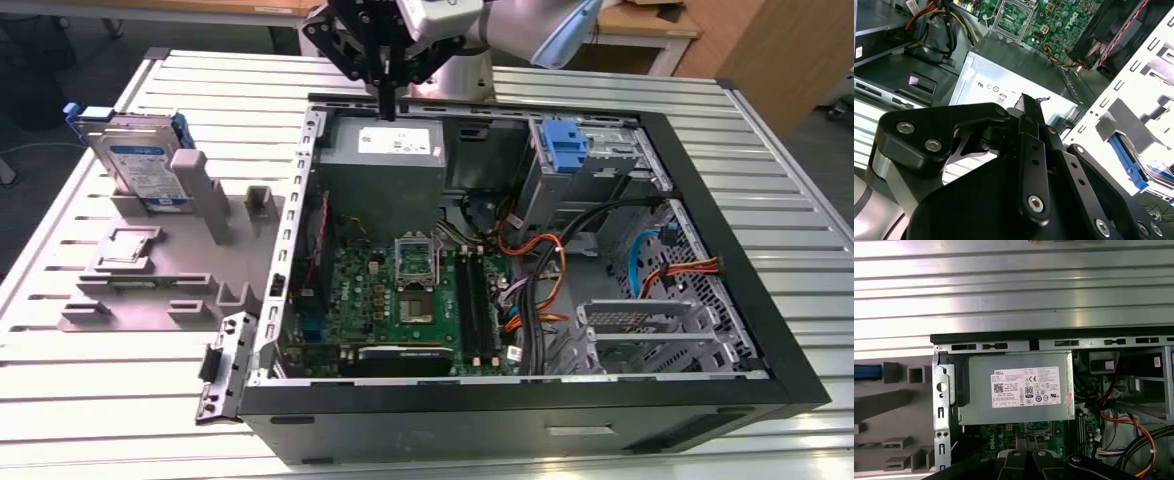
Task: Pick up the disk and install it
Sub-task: 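Reach for the disk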
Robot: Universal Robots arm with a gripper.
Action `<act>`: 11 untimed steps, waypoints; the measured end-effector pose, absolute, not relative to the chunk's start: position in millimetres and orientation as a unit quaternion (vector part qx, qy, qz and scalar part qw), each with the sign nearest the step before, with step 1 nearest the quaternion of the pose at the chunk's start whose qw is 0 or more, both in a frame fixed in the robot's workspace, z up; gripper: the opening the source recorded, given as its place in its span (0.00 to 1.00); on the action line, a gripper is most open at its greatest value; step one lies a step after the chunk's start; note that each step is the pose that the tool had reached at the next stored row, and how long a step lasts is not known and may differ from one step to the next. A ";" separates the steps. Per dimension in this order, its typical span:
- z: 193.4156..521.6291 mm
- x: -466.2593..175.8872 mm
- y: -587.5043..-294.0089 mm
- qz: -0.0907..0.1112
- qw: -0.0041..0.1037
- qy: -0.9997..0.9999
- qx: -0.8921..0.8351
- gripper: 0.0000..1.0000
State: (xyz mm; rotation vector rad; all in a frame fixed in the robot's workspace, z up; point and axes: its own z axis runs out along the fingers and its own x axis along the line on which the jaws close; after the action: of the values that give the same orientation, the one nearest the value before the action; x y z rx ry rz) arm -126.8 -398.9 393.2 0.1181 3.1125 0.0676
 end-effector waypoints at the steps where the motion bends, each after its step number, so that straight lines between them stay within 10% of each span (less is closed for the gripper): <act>1: 393.2 -127.1 -398.9 0.022 0.013 0.999 0.038 0.11; 11: 393.1 -133.1 -398.9 0.022 0.013 0.999 0.038 0.11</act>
State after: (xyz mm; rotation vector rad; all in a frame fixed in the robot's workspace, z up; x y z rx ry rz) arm -133.1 -398.9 393.1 0.1181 3.1125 0.0677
